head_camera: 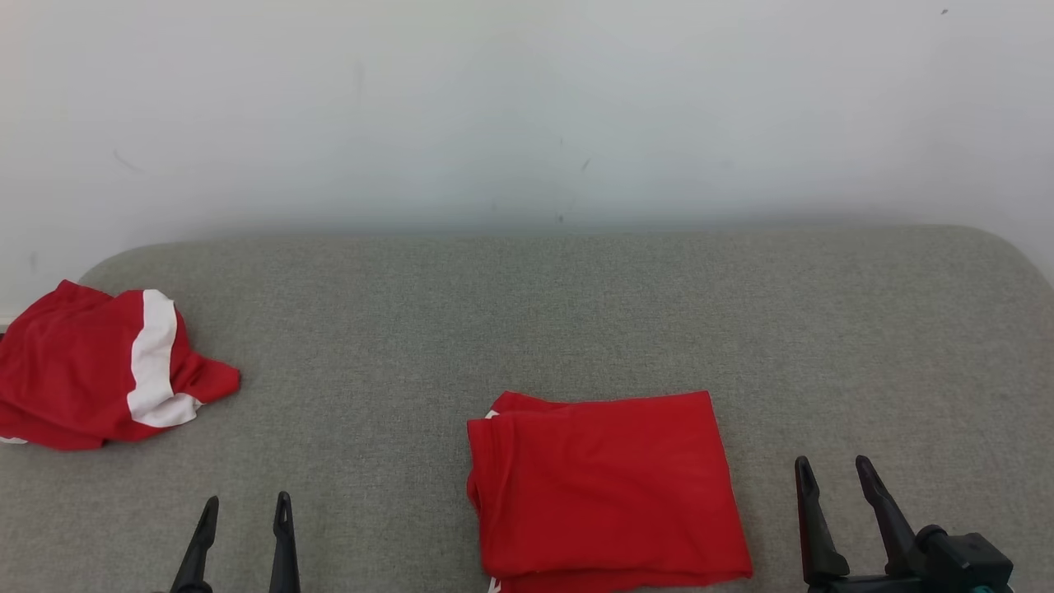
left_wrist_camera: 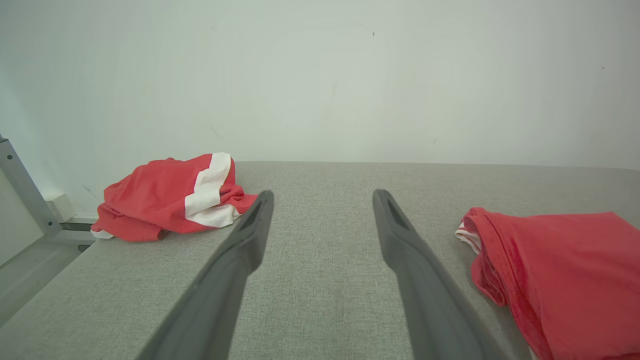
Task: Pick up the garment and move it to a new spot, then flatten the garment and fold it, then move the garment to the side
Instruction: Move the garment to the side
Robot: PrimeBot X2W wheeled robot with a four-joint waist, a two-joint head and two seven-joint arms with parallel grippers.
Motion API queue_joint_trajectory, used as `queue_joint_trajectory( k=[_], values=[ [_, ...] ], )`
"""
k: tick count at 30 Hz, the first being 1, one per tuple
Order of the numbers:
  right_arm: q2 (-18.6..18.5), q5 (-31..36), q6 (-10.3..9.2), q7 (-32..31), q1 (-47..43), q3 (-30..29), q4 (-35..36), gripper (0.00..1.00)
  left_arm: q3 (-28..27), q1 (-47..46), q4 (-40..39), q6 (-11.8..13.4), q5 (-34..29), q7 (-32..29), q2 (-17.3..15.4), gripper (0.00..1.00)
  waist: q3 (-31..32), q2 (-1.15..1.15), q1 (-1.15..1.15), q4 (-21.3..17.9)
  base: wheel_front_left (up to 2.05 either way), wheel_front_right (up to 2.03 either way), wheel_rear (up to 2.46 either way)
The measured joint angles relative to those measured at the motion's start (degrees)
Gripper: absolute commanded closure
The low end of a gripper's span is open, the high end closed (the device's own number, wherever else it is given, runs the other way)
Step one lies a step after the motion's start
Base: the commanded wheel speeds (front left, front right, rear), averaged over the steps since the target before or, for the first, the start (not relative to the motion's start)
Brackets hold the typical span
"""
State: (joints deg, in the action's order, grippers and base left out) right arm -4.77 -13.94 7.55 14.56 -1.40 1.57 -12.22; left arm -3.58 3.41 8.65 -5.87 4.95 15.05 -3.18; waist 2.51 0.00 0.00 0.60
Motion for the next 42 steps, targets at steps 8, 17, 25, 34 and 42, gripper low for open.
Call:
queue_joint_trajectory(
  k=[8,17,25,34,42],
  values=[
    [0.2,0.0,0.00,-0.4,-0.1,0.0,-0.6,0.00,0.0,0.0,0.1,0.0,-0.3,0.0,-0.1,0.00,-0.1,0.00,0.00,0.1,0.00,0.00,0.00],
    [0.4,0.5,0.00,-1.3,-0.1,-0.1,-0.7,0.00,0.0,0.0,0.2,0.0,-0.2,0.0,-0.5,0.00,0.0,0.00,0.00,0.2,0.00,0.00,0.00],
    [0.7,0.9,0.00,-2.2,-0.2,-0.2,-0.2,0.00,0.3,0.0,0.9,-0.3,0.8,0.0,-0.8,0.00,0.1,0.00,0.00,0.2,0.00,0.00,0.00],
    [1.0,1.2,0.00,-3.0,-0.5,-0.4,0.6,0.00,1.0,0.0,1.4,-0.7,2.3,0.0,-1.2,0.00,0.2,0.00,0.00,0.3,0.00,0.00,0.00],
    [1.1,1.3,0.00,-3.4,-0.7,-0.4,0.8,0.00,1.2,0.0,1.5,-0.7,2.8,0.0,-1.4,0.00,0.2,0.00,0.00,0.4,0.00,0.00,0.00]
  ],
)
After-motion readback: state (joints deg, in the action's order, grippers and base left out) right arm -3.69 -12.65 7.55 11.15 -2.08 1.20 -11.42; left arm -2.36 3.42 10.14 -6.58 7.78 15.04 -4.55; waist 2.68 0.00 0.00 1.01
